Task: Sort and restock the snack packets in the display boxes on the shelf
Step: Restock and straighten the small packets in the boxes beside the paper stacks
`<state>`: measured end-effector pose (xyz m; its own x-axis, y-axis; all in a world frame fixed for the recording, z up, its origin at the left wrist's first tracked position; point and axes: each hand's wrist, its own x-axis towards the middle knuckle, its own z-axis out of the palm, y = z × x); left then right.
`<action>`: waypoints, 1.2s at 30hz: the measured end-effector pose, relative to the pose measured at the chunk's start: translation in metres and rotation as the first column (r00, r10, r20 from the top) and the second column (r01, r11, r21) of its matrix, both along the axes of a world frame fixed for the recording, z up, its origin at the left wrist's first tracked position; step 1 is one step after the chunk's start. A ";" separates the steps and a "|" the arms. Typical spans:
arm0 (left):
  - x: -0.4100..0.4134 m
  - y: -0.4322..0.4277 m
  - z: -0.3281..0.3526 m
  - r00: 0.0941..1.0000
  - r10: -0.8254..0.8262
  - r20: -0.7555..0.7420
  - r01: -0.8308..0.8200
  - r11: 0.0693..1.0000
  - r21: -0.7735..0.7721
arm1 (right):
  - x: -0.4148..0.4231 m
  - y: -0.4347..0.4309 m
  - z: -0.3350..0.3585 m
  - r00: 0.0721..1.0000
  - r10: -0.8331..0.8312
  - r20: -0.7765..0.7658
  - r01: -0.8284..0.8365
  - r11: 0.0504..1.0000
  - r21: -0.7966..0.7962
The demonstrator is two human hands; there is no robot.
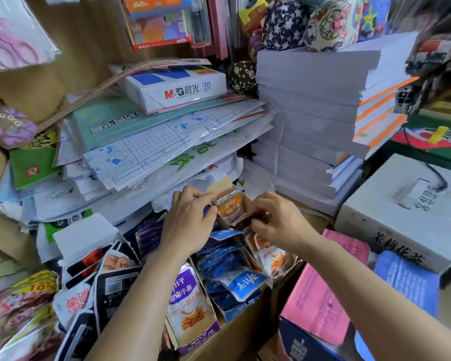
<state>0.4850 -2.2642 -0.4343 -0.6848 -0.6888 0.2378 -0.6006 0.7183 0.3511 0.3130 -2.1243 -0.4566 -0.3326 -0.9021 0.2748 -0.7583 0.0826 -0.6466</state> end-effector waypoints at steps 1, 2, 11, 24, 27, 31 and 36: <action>0.000 -0.002 0.001 1.000 0.000 -0.009 -0.001 1.000 -0.010 | 0.000 0.001 0.000 1.000 -0.002 0.009 0.002 1.000 0.003; 0.000 -0.002 0.001 1.000 -0.002 -0.020 0.002 1.000 -0.015 | 0.000 0.002 0.001 1.000 -0.007 0.015 0.007 1.000 -0.001; -0.004 0.003 0.003 0.996 -0.020 -0.082 0.021 1.000 0.007 | 0.007 -0.005 -0.004 0.999 -0.041 -0.032 0.039 0.998 -0.053; -0.016 -0.003 -0.001 0.980 0.105 -0.168 -0.111 0.994 -0.024 | 0.006 0.003 0.000 0.996 -0.031 -0.088 0.027 0.999 -0.042; -0.016 -0.003 -0.001 0.978 0.121 -0.172 -0.125 0.992 -0.017 | 0.007 0.003 -0.001 0.996 -0.022 -0.091 0.018 0.999 -0.046; -0.014 -0.003 0.002 0.979 0.097 -0.178 -0.085 0.994 0.075 | 0.008 0.002 -0.003 0.996 -0.038 -0.086 0.038 0.999 0.004; -0.013 0.000 0.005 0.989 0.069 -0.128 -0.057 0.994 0.095 | 0.009 -0.001 -0.006 0.993 -0.008 -0.122 0.017 0.997 0.075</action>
<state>0.4716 -2.2645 -0.4293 -0.6069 -0.7522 0.2566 -0.5880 0.6422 0.4918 0.3220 -2.1250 -0.4627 -0.3121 -0.9180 0.2448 -0.8295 0.1377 -0.5413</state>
